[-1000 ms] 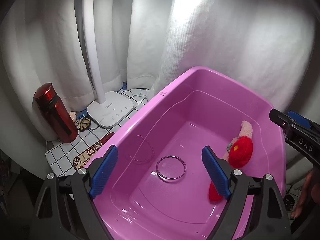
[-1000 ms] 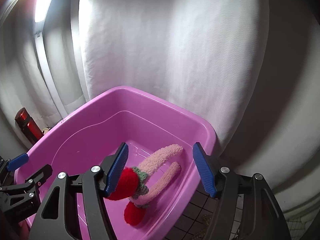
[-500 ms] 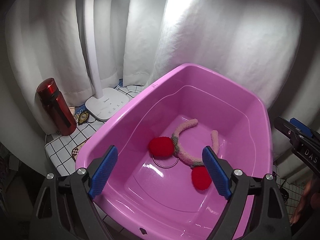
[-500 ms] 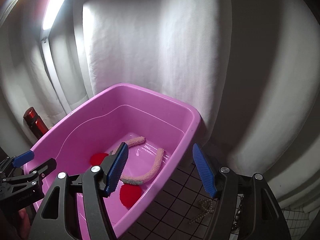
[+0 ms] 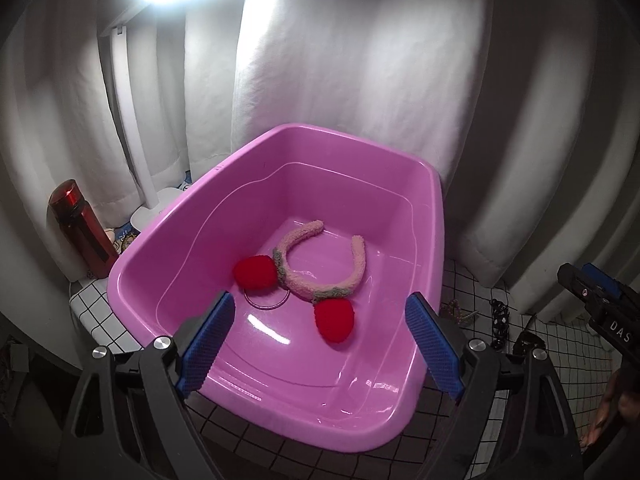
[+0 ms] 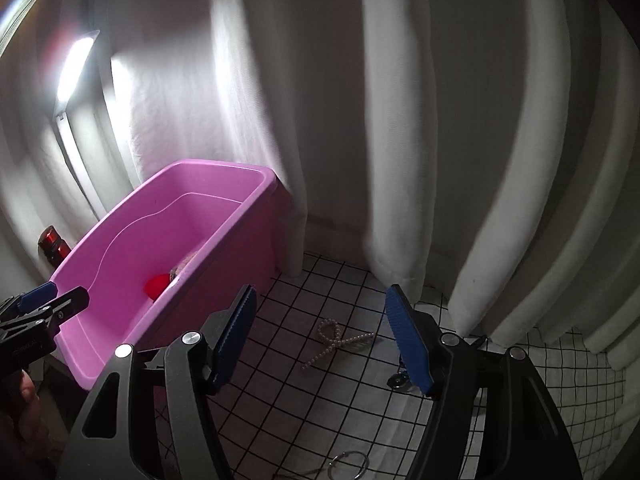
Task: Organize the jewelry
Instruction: 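Open the right gripper to drop the headband into the tub, then reach the right gripper to the plush sloth keychain and grasp it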
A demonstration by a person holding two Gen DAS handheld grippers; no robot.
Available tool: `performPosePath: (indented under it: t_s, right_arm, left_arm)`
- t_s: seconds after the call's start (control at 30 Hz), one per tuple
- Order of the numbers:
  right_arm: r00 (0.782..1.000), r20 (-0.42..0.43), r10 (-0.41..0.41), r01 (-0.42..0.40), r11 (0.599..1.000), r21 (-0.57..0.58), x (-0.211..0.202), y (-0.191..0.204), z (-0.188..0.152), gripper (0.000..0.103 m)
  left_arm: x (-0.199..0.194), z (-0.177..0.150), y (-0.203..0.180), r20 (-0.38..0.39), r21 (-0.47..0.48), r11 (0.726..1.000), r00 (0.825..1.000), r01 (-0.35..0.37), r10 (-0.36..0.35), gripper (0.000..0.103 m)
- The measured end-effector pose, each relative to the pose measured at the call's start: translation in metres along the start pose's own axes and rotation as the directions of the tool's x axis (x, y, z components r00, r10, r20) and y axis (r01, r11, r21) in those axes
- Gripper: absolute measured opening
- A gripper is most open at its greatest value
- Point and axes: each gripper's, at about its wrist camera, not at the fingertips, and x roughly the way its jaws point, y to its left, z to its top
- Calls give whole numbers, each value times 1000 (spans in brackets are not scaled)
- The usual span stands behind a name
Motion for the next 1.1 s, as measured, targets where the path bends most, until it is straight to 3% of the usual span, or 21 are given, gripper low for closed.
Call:
performPosePath:
  t_s: [0.33,0.6,0.87,1.1]
  right_arm:
    - [994,-34,-106,110,984,141,-49,-77,-53,64]
    - [987,-106,-118,142,955,260,-70,-108,-117,64]
    - [972,-204,-121,181,934,307,-71,-107,-184,64]
    - [960,-267,-82,175,922,345,-55,-94,-220,64]
  left_arm:
    - [-26,-25,-64,9,132,982,990,135,-137,92]
    - [-24,-65,-98,-84,208,948,970,240,-227,95]
    - [5,-111,-118,-222,267,921,948,283,-227,95]
    - [37,-141,-122,-297,306,905,933,296,-204,95]
